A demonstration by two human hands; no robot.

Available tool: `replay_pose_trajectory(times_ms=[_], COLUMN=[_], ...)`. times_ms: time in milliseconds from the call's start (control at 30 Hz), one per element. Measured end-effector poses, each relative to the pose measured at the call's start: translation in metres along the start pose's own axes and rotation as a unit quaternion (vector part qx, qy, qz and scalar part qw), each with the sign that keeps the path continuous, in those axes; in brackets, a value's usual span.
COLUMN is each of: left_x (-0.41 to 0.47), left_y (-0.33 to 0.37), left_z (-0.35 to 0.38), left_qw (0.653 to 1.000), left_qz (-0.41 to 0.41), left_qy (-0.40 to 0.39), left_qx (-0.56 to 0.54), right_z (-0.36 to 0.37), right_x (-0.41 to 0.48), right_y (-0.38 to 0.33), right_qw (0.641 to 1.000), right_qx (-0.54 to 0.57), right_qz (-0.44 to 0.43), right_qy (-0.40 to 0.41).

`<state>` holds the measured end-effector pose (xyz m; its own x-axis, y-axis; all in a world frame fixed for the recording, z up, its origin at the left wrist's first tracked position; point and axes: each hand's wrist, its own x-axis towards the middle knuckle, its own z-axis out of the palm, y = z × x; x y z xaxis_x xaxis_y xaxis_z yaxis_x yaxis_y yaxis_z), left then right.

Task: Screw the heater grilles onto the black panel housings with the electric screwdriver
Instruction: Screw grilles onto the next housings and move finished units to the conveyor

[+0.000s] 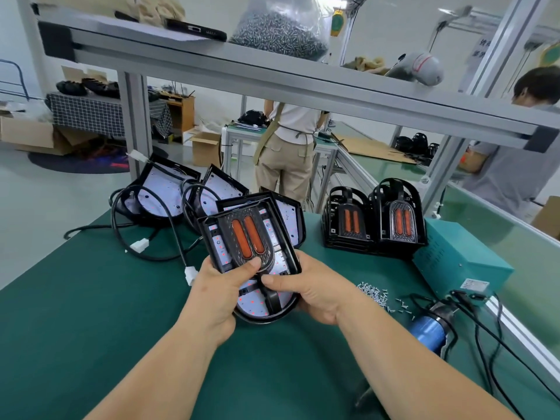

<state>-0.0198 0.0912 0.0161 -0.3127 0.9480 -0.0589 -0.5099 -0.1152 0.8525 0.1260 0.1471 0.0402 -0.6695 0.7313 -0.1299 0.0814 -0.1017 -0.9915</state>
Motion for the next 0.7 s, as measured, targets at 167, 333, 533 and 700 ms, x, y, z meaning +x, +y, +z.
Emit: replay_pose_trajectory(times_ms=[167, 333, 533, 700], left_x=[0.000, 0.007, 0.011, -0.006], left_y=[0.001, -0.002, 0.003, 0.003], left_z=[-0.002, -0.003, -0.008, -0.006], left_qw=[0.999, 0.999, 0.995, 0.975], left_qz=[-0.017, 0.002, -0.049, -0.119], left_qy=[-0.036, -0.029, -0.057, -0.132], left_qx=[-0.009, 0.033, 0.066, 0.131], right_z=[-0.002, 0.002, 0.006, 0.003], right_x=[-0.003, -0.004, -0.011, -0.006], right_y=[0.002, 0.007, 0.010, 0.006], right_qw=[1.000, 0.999, 0.998, 0.977], right_qx=[0.013, 0.028, 0.012, 0.025], right_qz=[-0.011, -0.014, 0.043, 0.053], right_qy=[-0.010, 0.023, 0.045, 0.205])
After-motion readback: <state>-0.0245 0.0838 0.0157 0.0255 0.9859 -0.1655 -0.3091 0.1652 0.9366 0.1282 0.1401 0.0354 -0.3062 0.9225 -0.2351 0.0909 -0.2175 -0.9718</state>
